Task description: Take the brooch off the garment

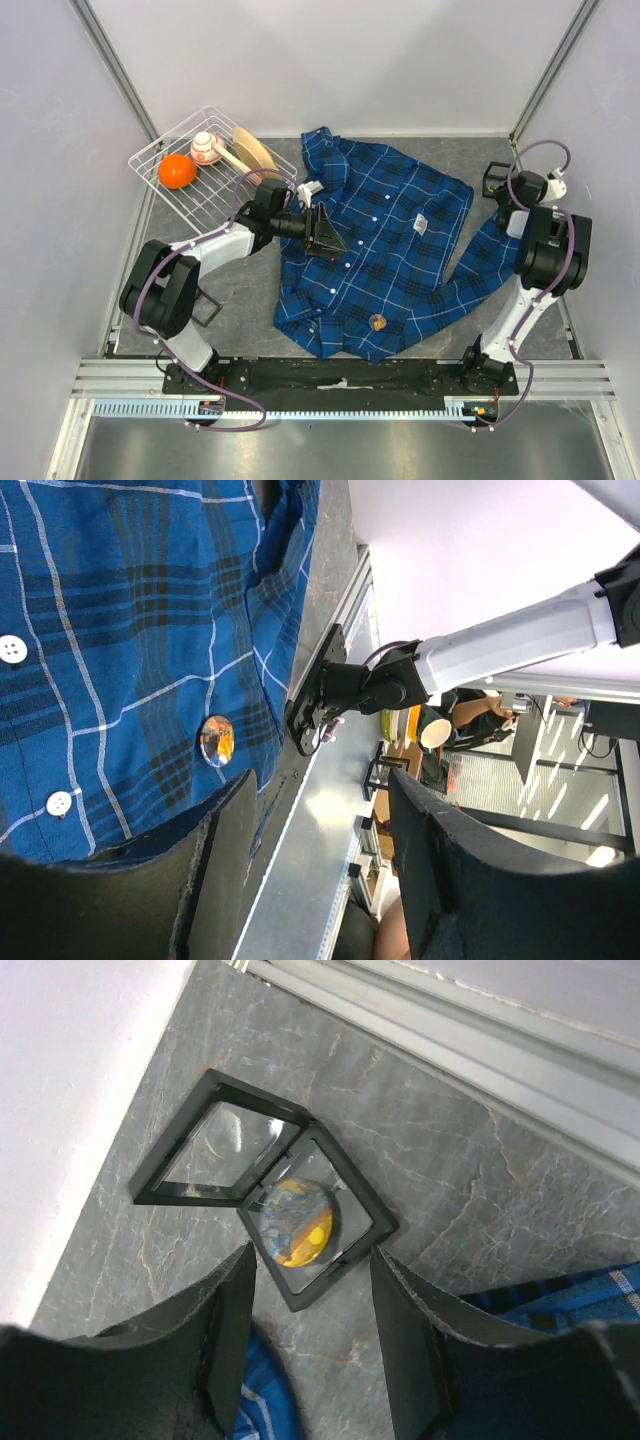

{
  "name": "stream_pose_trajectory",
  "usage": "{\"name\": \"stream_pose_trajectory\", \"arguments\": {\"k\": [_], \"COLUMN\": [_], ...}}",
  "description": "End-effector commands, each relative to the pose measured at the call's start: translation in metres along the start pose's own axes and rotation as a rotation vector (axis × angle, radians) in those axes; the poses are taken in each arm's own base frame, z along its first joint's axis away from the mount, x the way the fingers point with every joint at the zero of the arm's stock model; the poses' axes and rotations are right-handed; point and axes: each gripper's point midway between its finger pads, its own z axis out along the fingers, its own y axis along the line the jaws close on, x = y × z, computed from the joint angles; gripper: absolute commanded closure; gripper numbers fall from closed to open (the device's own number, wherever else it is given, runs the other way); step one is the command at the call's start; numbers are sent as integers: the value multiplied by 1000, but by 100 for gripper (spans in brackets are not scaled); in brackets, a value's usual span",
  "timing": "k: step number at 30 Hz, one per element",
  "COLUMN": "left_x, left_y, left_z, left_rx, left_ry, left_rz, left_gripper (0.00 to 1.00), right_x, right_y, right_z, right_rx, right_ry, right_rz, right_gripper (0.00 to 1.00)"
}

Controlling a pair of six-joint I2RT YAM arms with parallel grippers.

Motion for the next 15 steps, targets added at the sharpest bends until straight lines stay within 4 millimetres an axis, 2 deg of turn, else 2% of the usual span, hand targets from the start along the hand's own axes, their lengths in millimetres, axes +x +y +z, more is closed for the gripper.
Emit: {"name": "stream_pose_trajectory", "arguments": {"k": [1,2,3,4,5,6,7,8,9,11,12,13,14,15], "left_x": [1,1,1,5,2,6,13,12,20,32,39,50,55,61], "left_y": [-9,-10,-12,-18,-22,-21,-25,-31,-30,-41,-44,-52,-61,-65], "left_z": [-3,-4,-5,-5,-5,-5,-3,-1,0,7,7,11,7,6], "left_rx": [36,31,26,23,7,-12,-25,-33,-54,-67,-76,-68,-73,-80], "left_ry": [6,-1,-7,-7,-21,-11,9,9,39,83,96,116,91,82], "left_rz": [23,30,52,77,103,126,137,168,177,212,217,235,268,272], "left_gripper": [38,37,37,37,37,37,37,37,37,37,37,36,36,36], "right_x": [-41,-47,-20,-23,-13,15,23,36,69,96,124,139,150,171], "right_y": [63,83,87,108,116,131,144,153,168,171,173,162,155,149], "right_z": [-36,-44,-61,-79,-93,-115,-142,-160,-192,-237,-269,-293,-309,-336], "right_rx": [46,43,89,64,50,16,-37,-72,-138,-211,-262,-307,-327,-367], "right_ry": [-45,-43,34,38,70,131,147,170,233,308,374,429,462,518], "right_rz": [-202,-235,-310,-338,-364,-411,-424,-454,-508,-556,-608,-621,-618,-637], "right_gripper": [42,41,41,40,40,40,40,40,40,40,40,40,40,40]}}
